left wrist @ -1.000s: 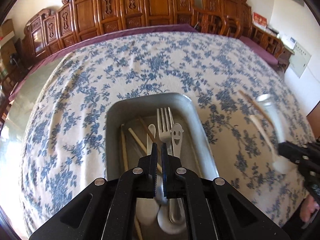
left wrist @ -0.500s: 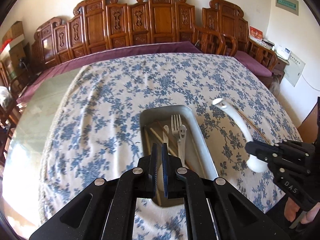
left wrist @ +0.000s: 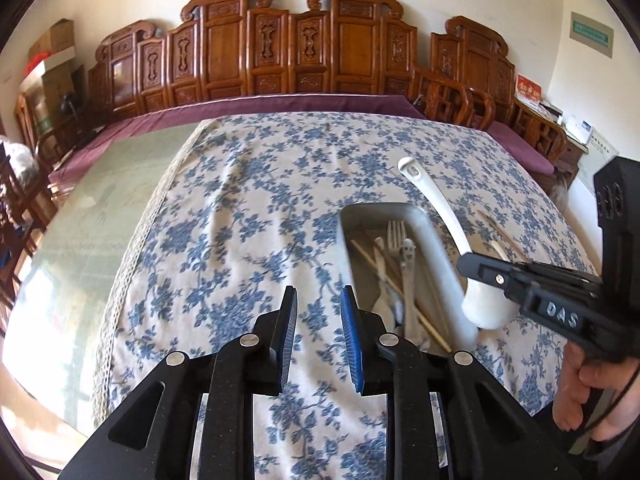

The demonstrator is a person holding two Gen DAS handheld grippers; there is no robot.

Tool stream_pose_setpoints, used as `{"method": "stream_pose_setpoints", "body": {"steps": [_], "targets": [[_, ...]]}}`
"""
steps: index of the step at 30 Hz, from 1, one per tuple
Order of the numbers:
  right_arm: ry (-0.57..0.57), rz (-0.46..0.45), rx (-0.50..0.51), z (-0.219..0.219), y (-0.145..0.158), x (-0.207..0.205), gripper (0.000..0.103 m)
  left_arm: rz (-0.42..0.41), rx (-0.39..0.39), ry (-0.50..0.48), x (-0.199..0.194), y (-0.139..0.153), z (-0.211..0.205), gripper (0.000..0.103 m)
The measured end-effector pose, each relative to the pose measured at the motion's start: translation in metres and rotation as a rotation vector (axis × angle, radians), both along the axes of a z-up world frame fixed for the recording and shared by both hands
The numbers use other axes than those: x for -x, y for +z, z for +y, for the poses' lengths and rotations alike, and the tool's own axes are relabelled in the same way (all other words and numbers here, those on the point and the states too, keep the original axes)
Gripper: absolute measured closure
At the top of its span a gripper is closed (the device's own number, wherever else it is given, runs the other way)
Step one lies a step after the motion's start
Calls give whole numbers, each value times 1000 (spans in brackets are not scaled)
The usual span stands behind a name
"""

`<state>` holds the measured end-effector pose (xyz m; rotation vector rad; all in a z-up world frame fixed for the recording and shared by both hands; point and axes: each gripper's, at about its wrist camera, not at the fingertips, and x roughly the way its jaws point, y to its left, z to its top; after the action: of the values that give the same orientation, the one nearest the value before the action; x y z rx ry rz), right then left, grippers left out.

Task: Organize utensils
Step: 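Lower the white plastic spoon into the tray and open the right tool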

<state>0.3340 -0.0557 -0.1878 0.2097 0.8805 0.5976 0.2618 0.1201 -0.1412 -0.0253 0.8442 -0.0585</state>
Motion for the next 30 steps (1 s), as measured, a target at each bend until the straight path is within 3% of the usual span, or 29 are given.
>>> {"method": "stream_pose_setpoints", "body": {"steps": [9,19,30], "targets": [[-52,93,10,20,-36,-28,98,3,12,25,0,-1,19,82],[-137,151,77,6,-58,-49,95,4,7,3,1,-3,10,82],[-90,112,131,0,-53,-43,93,-1,-7,-35,7,-1,-5,80]]}}
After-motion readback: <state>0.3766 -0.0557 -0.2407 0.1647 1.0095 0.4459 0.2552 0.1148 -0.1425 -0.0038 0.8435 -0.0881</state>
